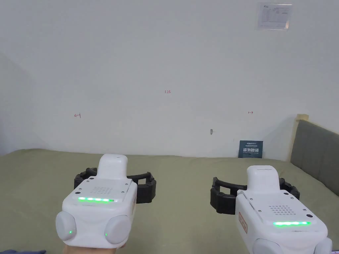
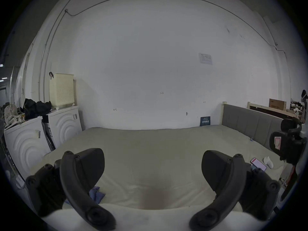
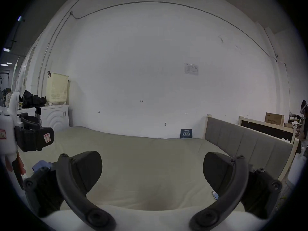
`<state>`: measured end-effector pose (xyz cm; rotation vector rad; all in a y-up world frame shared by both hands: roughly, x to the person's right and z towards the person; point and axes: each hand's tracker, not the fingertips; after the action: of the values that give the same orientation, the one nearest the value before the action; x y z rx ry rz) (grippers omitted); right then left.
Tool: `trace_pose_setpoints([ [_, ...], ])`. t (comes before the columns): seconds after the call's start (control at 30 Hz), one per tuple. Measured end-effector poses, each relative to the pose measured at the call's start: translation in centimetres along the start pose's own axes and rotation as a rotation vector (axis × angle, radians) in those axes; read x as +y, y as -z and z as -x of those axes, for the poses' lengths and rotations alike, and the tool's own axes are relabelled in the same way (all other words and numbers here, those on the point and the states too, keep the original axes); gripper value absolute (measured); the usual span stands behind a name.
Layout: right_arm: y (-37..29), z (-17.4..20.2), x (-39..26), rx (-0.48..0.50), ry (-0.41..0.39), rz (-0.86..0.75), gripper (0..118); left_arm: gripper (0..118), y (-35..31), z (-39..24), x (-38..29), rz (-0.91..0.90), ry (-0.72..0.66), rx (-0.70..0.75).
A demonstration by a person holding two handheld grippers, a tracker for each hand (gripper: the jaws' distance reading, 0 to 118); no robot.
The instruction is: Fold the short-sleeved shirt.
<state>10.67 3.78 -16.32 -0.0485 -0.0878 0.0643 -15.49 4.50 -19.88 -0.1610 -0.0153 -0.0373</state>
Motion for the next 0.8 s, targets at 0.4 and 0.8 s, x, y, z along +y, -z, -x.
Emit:
trace_pose_setpoints([
  [0.4, 0.5, -0.4, -0.1, 0.028, 0.016, 0.024, 118, 118, 0.0, 0.1, -0.3, 0.034, 0.016, -0.044],
  [0.8, 0.4, -0.4, 1.7, 0.010, -0.023, 0.071, 118, 118, -0.9, 0.6, 0.8, 0.034, 0.011, -0.040],
])
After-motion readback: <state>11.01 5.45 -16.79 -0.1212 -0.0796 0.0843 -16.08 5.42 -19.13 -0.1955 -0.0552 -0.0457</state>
